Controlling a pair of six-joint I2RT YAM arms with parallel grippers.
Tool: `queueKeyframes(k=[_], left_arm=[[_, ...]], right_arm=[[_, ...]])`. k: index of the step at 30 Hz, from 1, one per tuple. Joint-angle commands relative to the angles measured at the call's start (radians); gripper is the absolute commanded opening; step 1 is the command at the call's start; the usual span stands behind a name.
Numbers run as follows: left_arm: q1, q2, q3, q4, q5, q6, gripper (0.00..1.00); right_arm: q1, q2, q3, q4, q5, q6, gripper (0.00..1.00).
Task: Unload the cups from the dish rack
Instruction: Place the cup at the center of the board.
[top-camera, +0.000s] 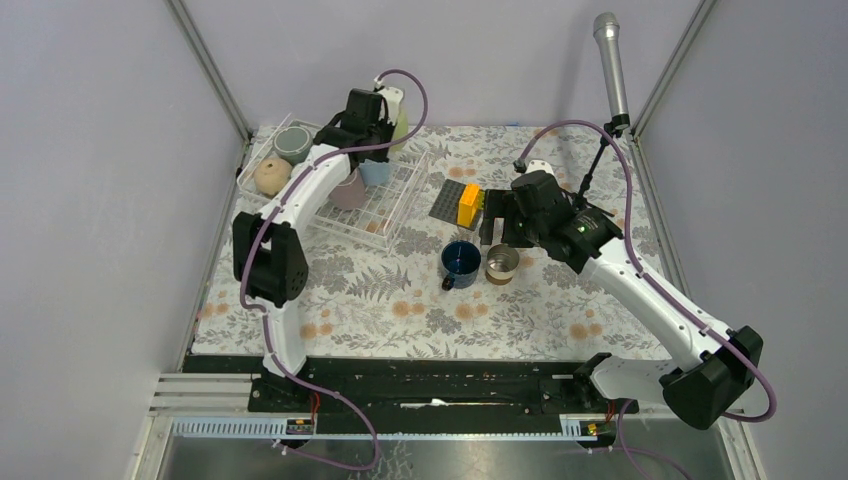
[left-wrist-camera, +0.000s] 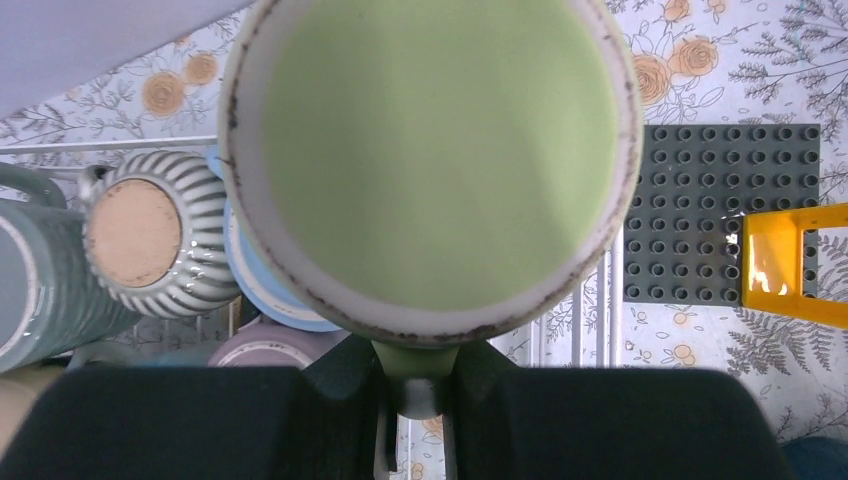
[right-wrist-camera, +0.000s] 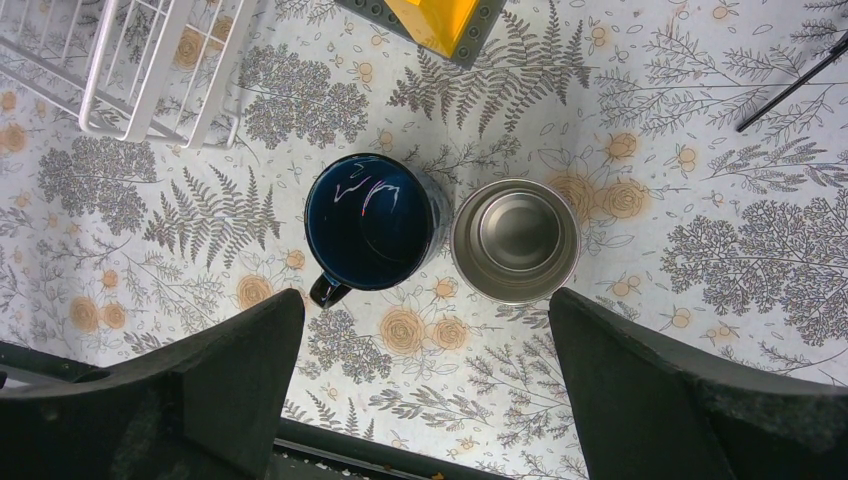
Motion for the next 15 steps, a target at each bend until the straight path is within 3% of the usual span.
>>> queueKeyframes(k=[1,15], left_arm=[[-0.01,-0.116,0.09,0.063,-0.05,-0.014,0.0],[-0.019,-0.139,0.147,0.006,-0.076,-0.038,0.0]], right_arm=[[0.009,-0.03,0.017,0.019,0.014,0.012,1.0],[0.007,-0.029,0.03,0.087,-0.023,0.021,1.0]])
